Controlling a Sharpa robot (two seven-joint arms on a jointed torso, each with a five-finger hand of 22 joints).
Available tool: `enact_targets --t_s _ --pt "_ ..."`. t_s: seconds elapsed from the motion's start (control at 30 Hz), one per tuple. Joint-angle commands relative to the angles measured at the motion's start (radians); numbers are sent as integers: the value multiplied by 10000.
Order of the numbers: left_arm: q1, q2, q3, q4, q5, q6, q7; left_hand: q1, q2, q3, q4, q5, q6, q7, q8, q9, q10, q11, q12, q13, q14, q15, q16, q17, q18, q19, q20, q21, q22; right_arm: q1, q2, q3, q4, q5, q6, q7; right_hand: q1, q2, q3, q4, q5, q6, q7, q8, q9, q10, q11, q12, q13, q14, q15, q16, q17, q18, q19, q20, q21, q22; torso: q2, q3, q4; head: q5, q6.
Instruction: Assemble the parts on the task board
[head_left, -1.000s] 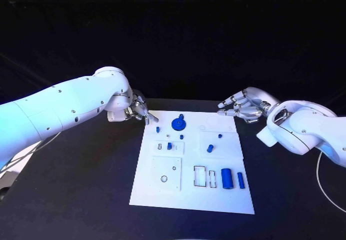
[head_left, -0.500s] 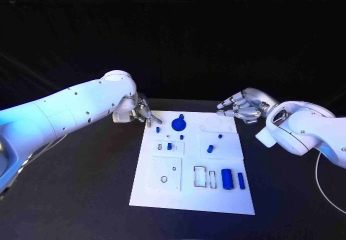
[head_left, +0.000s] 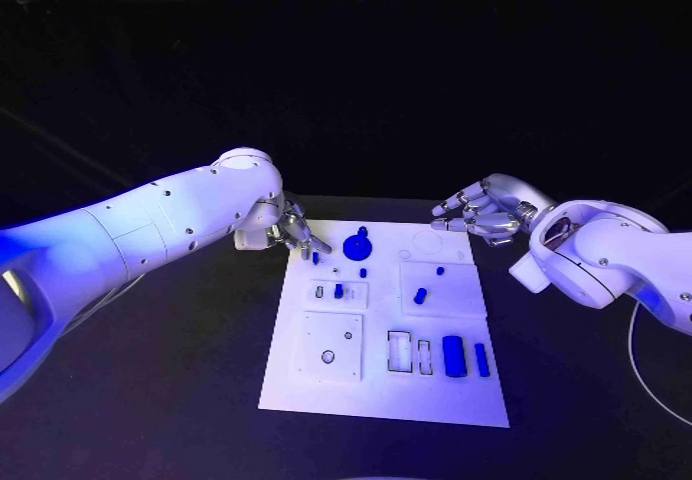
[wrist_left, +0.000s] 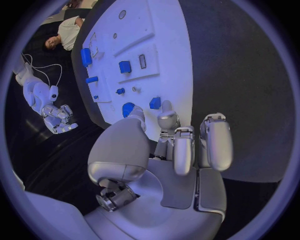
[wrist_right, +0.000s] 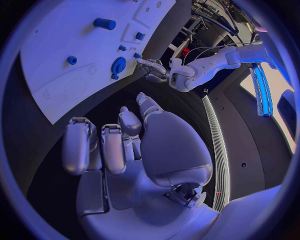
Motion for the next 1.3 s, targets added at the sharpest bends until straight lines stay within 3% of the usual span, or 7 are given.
enact_targets --t_s 0.03,0.53,0.73,1.3 --pt "-13 44 -3 -64 -73 166 183 41 44 -87 3 -16 76 -2 48 2 44 -35 55 11 1052 -41 24 2628 -7 154 19 36 380 -5 3 2 12 8 146 55 12 91 -17 28 71 16 8 16 -14 -67 12 -58 -25 669 -17 -67 927 169 -62 16 -44 -23 -9 2 0 7 -15" --pt "-30 163 -30 -167 -73 17 256 680 268 -197 -85 -14 110 -60 275 88 71 -87 105 29 1052 -86 24 2628 -15 171 -26 57 429 -5 9 2 22 10 189 38 11 92 -17 29 72 15 8 16 -14 -68 12 -60 -27 670 -17 -66 928 172 -68 16 -51 -36 -4 1 3 21 -13" --pt "-35 171 -41 -215 -73 -20 247 1308 547 -12 -271 -13 83 -85 422 159 84 -112 129 34 1052 -110 24 2628 -13 169 -49 44 430 -5 7 2 18 10 199 27 11 92 -17 29 72 15 8 16 -14 -68 12 -60 -27 670 -17 -66 928 172 -68 16 -51 -36 -1 -1 10 21 -13" --pt "-38 172 -48 -208 -55 -49 302 1891 653 165 -590 -11 102 -128 636 276 95 -147 137 25 1052 -132 24 2628 -2 149 -69 -9 394 -5 43 2 -18 6 245 -3 1 107 -23 43 82 16 9 19 -13 -72 14 -65 -35 668 -16 -75 920 175 -74 17 -62 -54 -4 -5 11 38 -59"
